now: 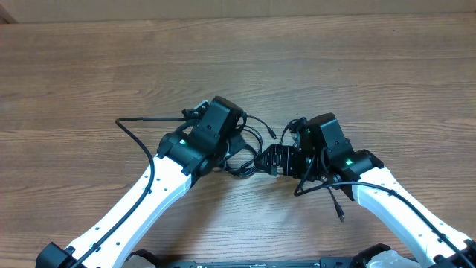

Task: Untangle cables

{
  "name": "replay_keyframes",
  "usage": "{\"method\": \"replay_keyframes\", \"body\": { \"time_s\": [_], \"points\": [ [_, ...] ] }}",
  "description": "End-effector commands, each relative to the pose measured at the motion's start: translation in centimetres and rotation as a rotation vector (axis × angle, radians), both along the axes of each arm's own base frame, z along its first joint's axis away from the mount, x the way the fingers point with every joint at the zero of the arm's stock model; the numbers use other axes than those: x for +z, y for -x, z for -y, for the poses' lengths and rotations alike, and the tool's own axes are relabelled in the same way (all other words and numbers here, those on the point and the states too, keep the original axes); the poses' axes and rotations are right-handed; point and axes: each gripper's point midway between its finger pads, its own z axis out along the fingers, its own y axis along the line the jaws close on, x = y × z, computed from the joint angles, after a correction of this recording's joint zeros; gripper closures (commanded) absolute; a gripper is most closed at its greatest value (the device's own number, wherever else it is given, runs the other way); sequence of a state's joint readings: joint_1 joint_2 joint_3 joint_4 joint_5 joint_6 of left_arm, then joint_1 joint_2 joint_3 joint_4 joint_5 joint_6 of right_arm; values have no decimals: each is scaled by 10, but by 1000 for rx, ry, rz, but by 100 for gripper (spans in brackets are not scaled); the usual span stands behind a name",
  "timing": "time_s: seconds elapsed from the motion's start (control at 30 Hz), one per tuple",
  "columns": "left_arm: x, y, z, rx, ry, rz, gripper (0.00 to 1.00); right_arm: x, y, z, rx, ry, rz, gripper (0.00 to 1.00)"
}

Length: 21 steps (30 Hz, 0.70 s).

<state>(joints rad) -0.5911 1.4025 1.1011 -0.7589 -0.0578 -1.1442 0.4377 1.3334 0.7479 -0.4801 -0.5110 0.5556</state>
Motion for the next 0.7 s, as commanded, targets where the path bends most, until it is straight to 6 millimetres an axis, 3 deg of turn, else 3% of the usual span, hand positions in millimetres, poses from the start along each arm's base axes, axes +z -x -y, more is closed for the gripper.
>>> {"method": "replay_keyframes", "body": {
  "time_s": [0.0,0.1,0.17,0.3,0.53,0.67],
  "points": [
    [6,-5,-27,60,-62,9,75,-4,-14,6,-91,35,11,0],
    [5,-10,-44,70,-86,2,66,-13,-33,13,-69,153,149,2],
    [4,-13,-53,61,-96,-4,58,-17,-36,6,-7,170,204,7],
    [-1,-11,-76,66,-124,-45,52,-28,-20,-19,188,181,260,13],
    [-10,-1,-122,191,-156,-146,44,-22,6,-60,497,242,473,7],
    [-11,1,-130,221,-125,-172,41,-40,3,-68,591,465,634,5]
  ]
}}
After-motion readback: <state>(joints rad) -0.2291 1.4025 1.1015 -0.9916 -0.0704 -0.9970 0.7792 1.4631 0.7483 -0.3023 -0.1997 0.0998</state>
